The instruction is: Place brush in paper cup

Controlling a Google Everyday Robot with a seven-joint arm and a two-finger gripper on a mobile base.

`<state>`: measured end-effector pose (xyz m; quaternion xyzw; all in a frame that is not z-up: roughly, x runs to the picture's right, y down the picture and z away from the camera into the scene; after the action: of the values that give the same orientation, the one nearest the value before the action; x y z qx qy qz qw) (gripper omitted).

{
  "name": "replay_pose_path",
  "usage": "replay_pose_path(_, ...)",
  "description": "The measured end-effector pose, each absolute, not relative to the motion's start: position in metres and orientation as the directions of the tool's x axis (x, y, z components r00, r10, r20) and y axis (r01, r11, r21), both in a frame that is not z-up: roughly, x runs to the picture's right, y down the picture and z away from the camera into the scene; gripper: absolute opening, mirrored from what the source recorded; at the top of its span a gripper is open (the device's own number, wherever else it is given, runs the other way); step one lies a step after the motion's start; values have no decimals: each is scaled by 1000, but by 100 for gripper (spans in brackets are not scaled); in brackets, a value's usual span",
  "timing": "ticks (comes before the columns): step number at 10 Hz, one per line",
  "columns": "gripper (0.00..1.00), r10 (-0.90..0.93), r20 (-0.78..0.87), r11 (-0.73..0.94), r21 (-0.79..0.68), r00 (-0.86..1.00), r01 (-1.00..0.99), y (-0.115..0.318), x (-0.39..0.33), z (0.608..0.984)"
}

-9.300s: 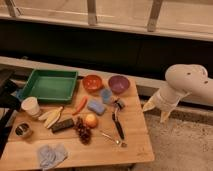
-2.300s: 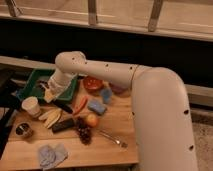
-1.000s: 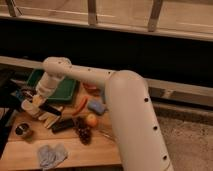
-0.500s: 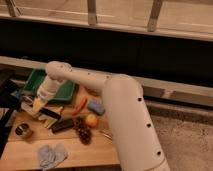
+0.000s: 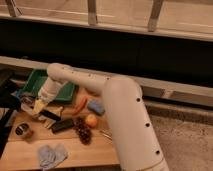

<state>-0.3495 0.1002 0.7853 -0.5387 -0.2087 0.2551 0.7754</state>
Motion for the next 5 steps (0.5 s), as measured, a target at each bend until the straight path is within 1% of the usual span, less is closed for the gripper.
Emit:
replay_pose_path(1,43,623,44,287,-942,781,-176,100,-348,786)
replay_pose_path(3,66,628,37,284,-941,778,-185,99,-345,787)
replay_pose_path(4,74,629,37,286,-940,777,-186,98,-345,787)
replay_pose_path(5,79,628,37,287,-939,777,-188,97,-345,788)
